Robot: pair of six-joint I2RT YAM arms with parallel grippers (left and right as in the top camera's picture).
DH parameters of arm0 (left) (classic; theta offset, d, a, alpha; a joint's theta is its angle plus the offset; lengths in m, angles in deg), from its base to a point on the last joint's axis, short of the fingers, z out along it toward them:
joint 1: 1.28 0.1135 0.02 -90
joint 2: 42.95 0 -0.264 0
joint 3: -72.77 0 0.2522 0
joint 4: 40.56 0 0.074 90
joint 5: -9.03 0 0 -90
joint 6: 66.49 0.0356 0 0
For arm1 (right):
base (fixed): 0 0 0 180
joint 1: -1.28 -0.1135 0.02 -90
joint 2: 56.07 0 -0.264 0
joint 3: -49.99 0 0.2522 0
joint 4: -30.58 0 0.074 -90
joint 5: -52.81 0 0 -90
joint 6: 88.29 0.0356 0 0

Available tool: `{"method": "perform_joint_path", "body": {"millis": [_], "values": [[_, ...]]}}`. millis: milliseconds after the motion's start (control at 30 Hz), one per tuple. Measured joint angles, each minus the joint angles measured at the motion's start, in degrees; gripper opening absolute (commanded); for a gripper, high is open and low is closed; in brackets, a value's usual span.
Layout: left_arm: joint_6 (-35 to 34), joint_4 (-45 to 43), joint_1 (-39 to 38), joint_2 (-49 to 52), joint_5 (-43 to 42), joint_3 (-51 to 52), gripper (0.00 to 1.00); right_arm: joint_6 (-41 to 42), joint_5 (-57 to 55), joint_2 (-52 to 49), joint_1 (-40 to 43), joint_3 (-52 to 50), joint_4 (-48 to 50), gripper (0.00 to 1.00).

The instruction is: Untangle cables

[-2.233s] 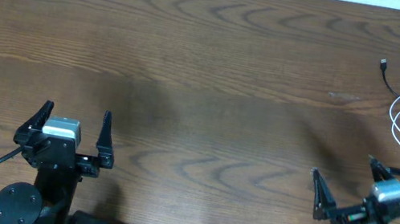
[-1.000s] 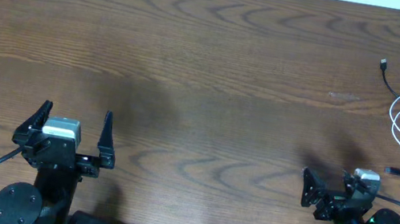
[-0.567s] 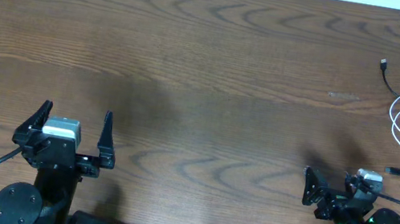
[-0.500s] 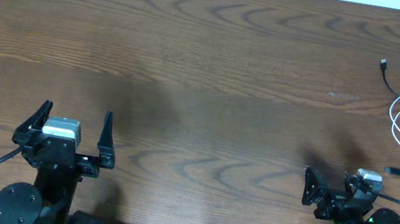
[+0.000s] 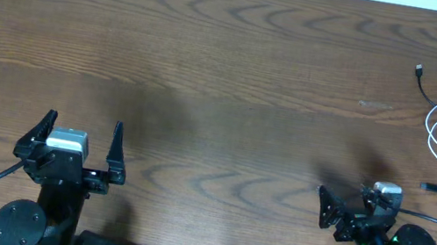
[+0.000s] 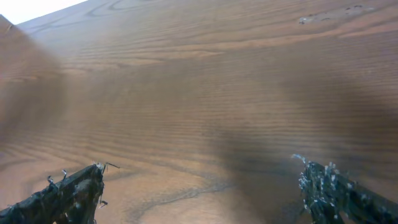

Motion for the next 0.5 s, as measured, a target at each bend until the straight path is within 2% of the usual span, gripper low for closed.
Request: {"method": "perform_joint_path", "body": {"millis": [100,267,500], "values": [[0.0,0.0,0.0,0.0,0.0,0.0,0.98,0.0,0.0,0.5,0.0,0.0,0.0,0.99],[0.0,0.0,0.0,0.0,0.0,0.0,0.98,0.0,0.0,8.1,0.0,0.0,0.5,0.99],[0.0,0.0,0.0,0.0,0.0,0.0,0.98,0.0,0.0,8.8,-1.8,0.0,0.4,0.99]]}}
